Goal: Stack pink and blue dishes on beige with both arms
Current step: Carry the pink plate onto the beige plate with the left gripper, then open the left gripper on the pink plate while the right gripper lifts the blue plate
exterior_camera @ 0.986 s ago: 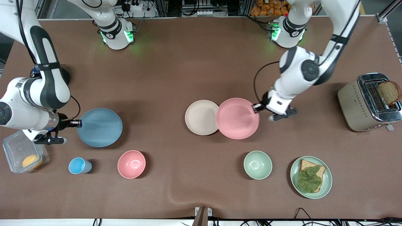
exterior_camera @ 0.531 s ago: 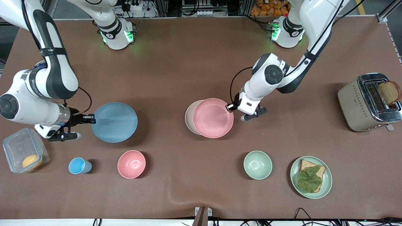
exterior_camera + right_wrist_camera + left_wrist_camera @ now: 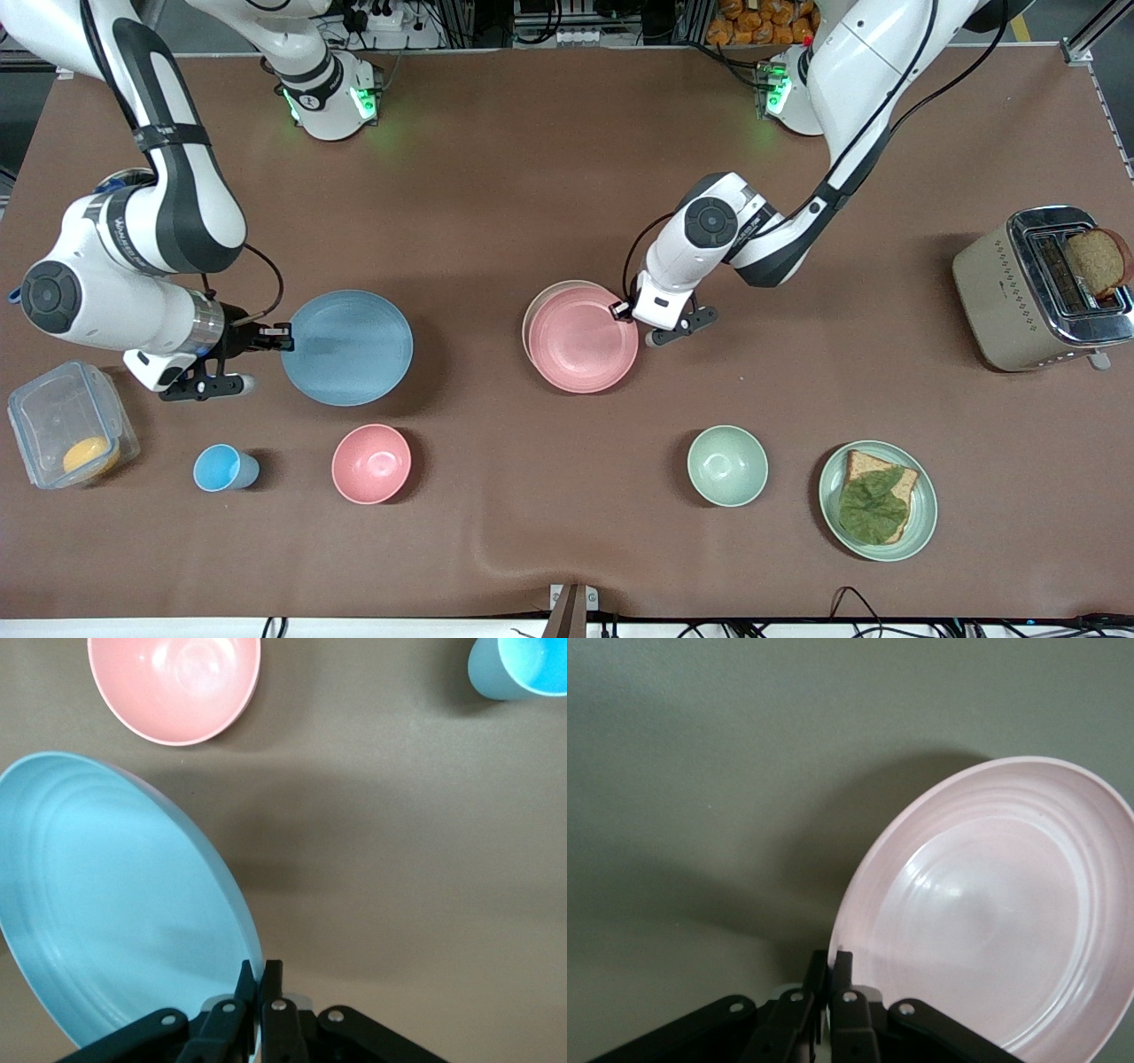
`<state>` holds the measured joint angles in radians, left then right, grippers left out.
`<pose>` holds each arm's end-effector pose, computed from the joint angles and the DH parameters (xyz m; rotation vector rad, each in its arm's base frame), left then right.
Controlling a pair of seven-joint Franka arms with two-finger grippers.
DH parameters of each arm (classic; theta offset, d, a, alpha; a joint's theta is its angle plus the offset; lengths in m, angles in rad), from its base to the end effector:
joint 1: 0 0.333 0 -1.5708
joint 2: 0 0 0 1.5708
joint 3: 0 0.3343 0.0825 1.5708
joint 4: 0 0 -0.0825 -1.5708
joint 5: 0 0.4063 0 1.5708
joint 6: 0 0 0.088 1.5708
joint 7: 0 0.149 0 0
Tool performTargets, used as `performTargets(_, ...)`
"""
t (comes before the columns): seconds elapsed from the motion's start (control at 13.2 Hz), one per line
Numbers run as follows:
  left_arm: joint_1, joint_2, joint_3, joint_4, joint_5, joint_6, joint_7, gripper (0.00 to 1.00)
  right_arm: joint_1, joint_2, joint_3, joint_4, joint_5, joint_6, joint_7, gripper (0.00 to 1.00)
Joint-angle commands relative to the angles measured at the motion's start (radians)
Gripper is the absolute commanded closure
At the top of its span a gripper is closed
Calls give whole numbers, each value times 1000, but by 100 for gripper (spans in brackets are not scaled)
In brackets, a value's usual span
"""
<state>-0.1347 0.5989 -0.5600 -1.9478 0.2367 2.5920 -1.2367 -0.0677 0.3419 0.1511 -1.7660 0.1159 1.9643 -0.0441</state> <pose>0.5141 -0.4178 0.1833 2.8492 0.6514 -0.0655 0.6445 0.0607 0.3268 -2.9802 -0.1049 0.2148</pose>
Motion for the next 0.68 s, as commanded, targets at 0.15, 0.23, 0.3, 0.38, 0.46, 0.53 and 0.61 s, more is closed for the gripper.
performTargets(0.15,-23,-1,11,7,32,-4,-52,100,11,-17,-1,0,18,-16,24,100)
performTargets(0.23,-26,-2,11,7,32,-4,-55,100,16,-15,-1,2,21,-15,45,100)
performTargets(0.3,-38,-1,11,7,30,-4,-61,100,34,-15,-1,2,22,-15,84,100)
performTargets(0.38,-40,-1,11,6,32,-4,-72,100,63,-14,-1,2,22,-13,136,100)
performTargets(0.46,-39,-1,11,1,32,-6,-72,100,92,-11,-1,5,25,-7,194,100)
performTargets(0.53,-39,-1,11,-2,32,-6,-72,100,115,-7,1,16,31,-7,239,100)
performTargets(0.61,-39,-1,11,-3,39,-7,-72,100,135,-6,1,20,65,-4,265,100)
